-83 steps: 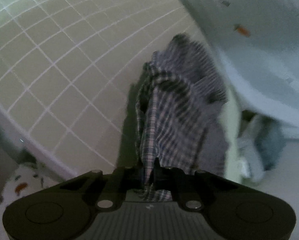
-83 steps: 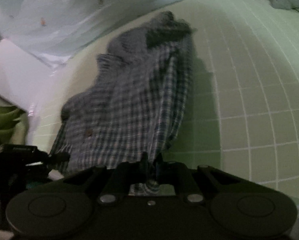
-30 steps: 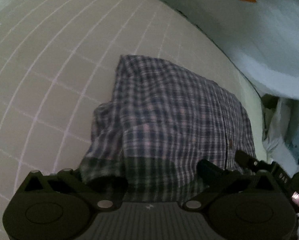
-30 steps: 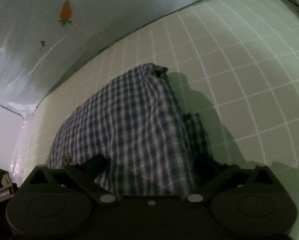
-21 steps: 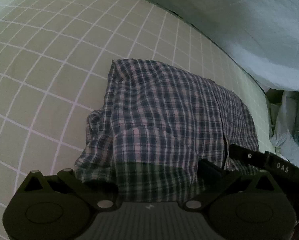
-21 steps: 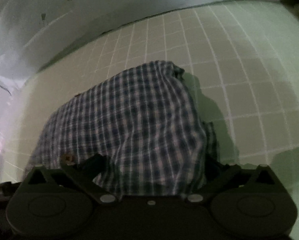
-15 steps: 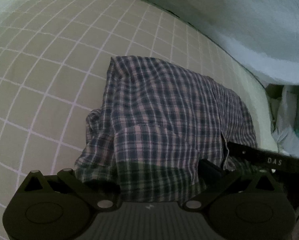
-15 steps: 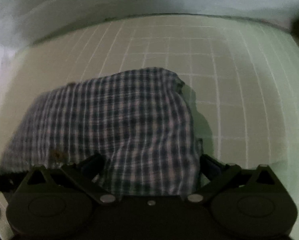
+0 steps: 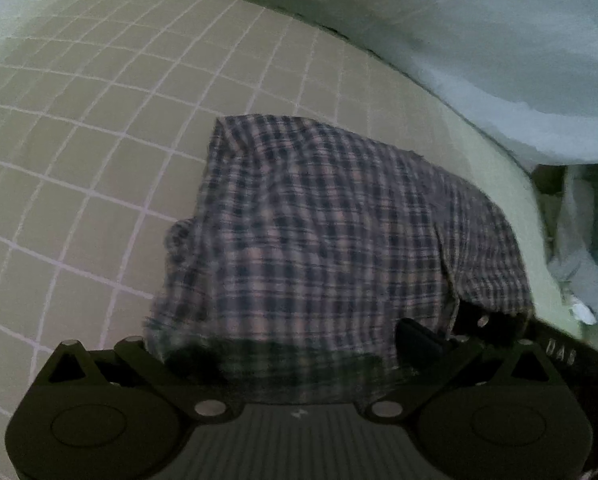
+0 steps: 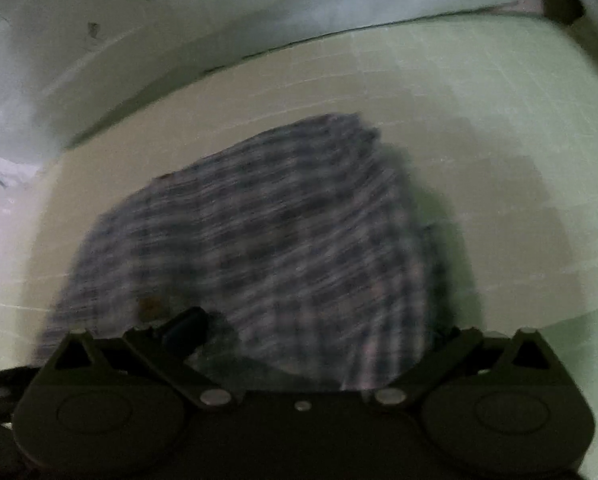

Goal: Fold clothes

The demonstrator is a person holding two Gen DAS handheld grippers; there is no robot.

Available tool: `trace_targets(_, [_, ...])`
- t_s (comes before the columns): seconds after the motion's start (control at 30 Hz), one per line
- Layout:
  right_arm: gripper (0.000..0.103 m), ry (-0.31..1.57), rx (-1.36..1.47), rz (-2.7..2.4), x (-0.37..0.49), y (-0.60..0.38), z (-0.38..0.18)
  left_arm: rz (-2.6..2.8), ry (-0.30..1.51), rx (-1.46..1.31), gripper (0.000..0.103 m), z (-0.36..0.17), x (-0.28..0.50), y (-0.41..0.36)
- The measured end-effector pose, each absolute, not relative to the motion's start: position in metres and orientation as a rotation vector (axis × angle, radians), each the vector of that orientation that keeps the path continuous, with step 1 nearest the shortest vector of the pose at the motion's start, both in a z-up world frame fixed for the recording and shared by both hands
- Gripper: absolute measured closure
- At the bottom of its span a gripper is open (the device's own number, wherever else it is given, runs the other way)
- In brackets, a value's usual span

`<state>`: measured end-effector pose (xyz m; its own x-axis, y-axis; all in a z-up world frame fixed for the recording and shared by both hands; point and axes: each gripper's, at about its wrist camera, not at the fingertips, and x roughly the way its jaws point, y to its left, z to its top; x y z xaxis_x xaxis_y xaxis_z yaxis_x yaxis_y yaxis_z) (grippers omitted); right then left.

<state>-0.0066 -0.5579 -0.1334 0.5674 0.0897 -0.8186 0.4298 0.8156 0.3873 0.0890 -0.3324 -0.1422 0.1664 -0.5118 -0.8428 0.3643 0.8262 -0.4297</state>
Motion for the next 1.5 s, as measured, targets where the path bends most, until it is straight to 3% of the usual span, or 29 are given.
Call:
trace_targets(0.03, [0.001, 0.954, 0.619, -0.205, -0.008, -0.556, -0.132, -0.639, 1.258, -0.147, 0.004, -0.142, 0.089, -0.331])
trace_targets(0.07, [0.004, 0.943, 0.635, -0.186, -0.01, -0.552, -0.132, -0.659, 1.271, -0.171, 0.015, -0.143, 0.09, -0.329])
trace_targets(0.1, [0.018, 0.932, 0.661, -0.174, -0.013, -0.549, -0.132, -0.68, 1.285, -0.195, 0.028, -0.143, 0.09, -0.327])
trace_targets(0.13, [0.031, 0.921, 0.687, -0.164, -0.016, -0.547, -0.131, -0.699, 1.3, -0.221, 0.049, -0.144, 0.091, -0.324])
trace_targets(0.17, [0.039, 0.921, 0.712, -0.157, -0.019, -0.545, -0.13, -0.695, 1.332, -0.28, 0.059, -0.147, 0.092, -0.322])
trace_targets(0.2, [0.059, 0.922, 0.737, -0.15, -0.022, -0.543, -0.128, -0.692, 1.361, -0.334, 0.062, -0.15, 0.092, -0.32])
trace_targets(0.23, [0.071, 0.916, 0.747, -0.146, -0.027, -0.542, -0.126, -0.707, 1.352, -0.319, 0.067, -0.146, 0.089, -0.323])
trace_targets(0.3, [0.078, 0.884, 0.772, -0.128, -0.041, -0.544, -0.118, -0.735, 1.335, -0.288, 0.073, -0.139, 0.081, -0.329])
trace_targets(0.4, [0.08, 0.831, 0.812, -0.114, -0.067, -0.549, -0.106, -0.798, 1.313, -0.248, 0.076, -0.124, 0.063, -0.346])
trace_targets(0.57, [0.081, 0.762, 0.83, -0.171, -0.115, -0.586, -0.082, -0.922, 1.297, -0.219, 0.078, -0.101, 0.029, -0.398])
trace_targets(0.8, [0.081, 0.615, 0.806, -0.266, -0.181, -0.696, -0.027, -1.118, 1.207, -0.224, 0.078, -0.054, -0.006, -0.53])
trace_targets(1.0, [0.081, 0.43, 0.571, -0.319, -0.21, -0.818, 0.078, -1.323, 0.976, -0.311, 0.078, 0.034, -0.027, -0.668])
trace_targets(1.1, [0.08, 0.417, 0.557, -0.407, -0.209, -0.864, 0.076, -1.404, 0.85, -0.335, 0.076, 0.078, -0.026, -0.741])
trace_targets(1.13, [0.078, 0.414, 0.555, -0.438, -0.208, -0.879, 0.075, -1.417, 0.82, -0.33, 0.072, 0.089, -0.024, -0.766])
trace_targets(1.17, [0.073, 0.411, 0.553, -0.468, -0.207, -0.894, 0.073, -1.426, 0.791, -0.322, 0.058, 0.098, -0.023, -0.79])
trace_targets(1.2, [0.054, 0.408, 0.55, -0.498, -0.206, -0.909, 0.072, -1.387, 0.785, -0.291, 0.048, 0.095, -0.019, -0.809])
trace_targets(1.23, [0.033, 0.405, 0.548, -0.528, -0.206, -0.924, 0.07, -1.349, 0.778, -0.26, 0.031, 0.092, -0.016, -0.829])
trace_targets(1.27, [0.03, 0.401, 0.545, -0.558, -0.205, -0.938, 0.069, -1.31, 0.774, -0.228, 0.027, 0.088, -0.013, -0.848])
trace_targets(1.4, [0.027, 0.388, 0.533, -0.679, -0.202, -0.998, 0.063, -1.181, 0.921, -0.09, 0.027, 0.031, 0.007, -0.88])
trace_targets(1.47, [0.025, 0.381, 0.527, -0.739, -0.201, -1.028, 0.06, -1.17, 0.985, -0.104, 0.017, 0.001, 0.016, -0.878])
trace_targets(1.5, [0.018, 0.377, 0.524, -0.769, -0.2, -1.043, 0.058, -1.163, 0.995, -0.12, 0.014, -0.007, 0.019, -0.871])
